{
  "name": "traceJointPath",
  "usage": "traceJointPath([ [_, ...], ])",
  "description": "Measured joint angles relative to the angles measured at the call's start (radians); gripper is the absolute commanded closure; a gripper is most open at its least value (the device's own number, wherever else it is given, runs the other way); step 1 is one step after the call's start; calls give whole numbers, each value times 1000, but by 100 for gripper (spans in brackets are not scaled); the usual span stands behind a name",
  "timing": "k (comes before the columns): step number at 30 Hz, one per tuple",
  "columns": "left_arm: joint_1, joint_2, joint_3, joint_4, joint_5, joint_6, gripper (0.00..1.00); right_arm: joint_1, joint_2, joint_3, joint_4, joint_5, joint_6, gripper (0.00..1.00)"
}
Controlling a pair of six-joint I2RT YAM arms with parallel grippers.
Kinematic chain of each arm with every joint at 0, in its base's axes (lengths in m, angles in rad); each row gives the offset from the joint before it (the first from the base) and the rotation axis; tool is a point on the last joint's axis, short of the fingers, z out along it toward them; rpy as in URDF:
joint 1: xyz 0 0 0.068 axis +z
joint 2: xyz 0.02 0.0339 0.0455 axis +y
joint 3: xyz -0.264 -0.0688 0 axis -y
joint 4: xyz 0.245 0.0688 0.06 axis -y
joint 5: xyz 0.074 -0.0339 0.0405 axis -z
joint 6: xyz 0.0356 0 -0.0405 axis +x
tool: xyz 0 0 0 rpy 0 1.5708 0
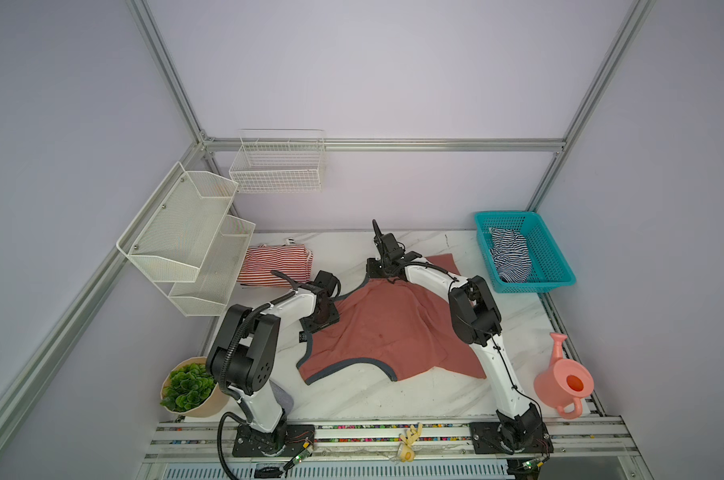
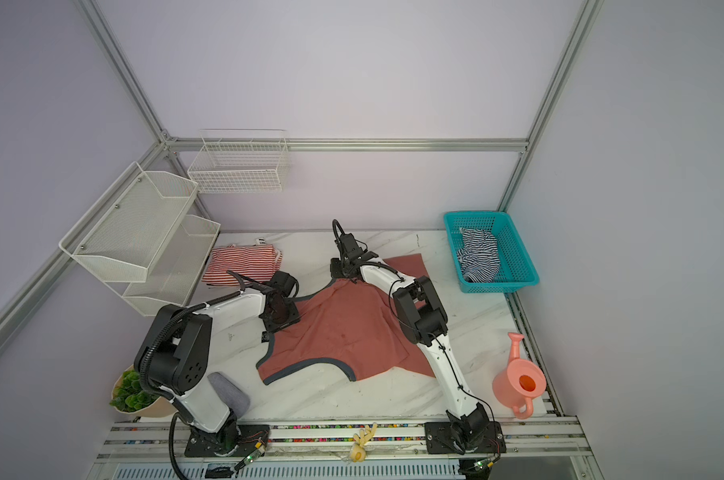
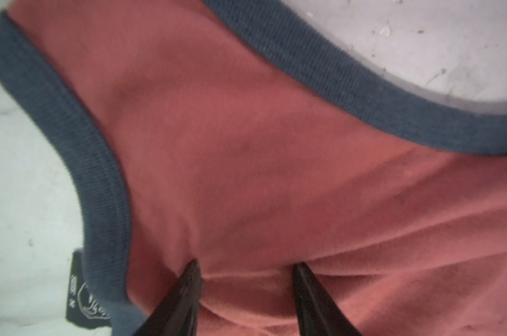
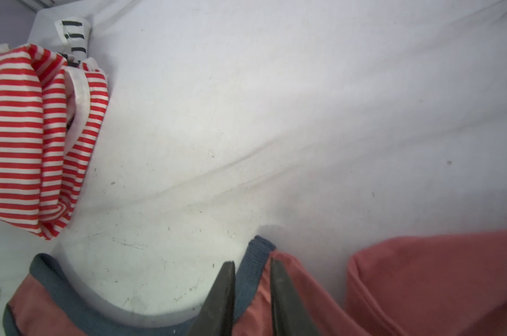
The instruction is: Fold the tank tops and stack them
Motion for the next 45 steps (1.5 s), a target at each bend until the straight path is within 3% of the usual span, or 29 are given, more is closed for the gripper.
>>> traceJointPath([
  [6,1,0,0,0,0,0,48,0,46,38,-6,-36,4,89],
  [19,2,0,0,-3,0,0,48,0,69,44,-25,-53,1,89],
  [25,3,0,0,-8,-3,0,48,0,125,125,-21,-76,1,89],
  [35,16,-2,0,-27,-11,0,48,0,272,337,2,-182,10,89],
  [45,31,-3,0,-53,-31,2,47,0,377,430,147,-325,81,89],
])
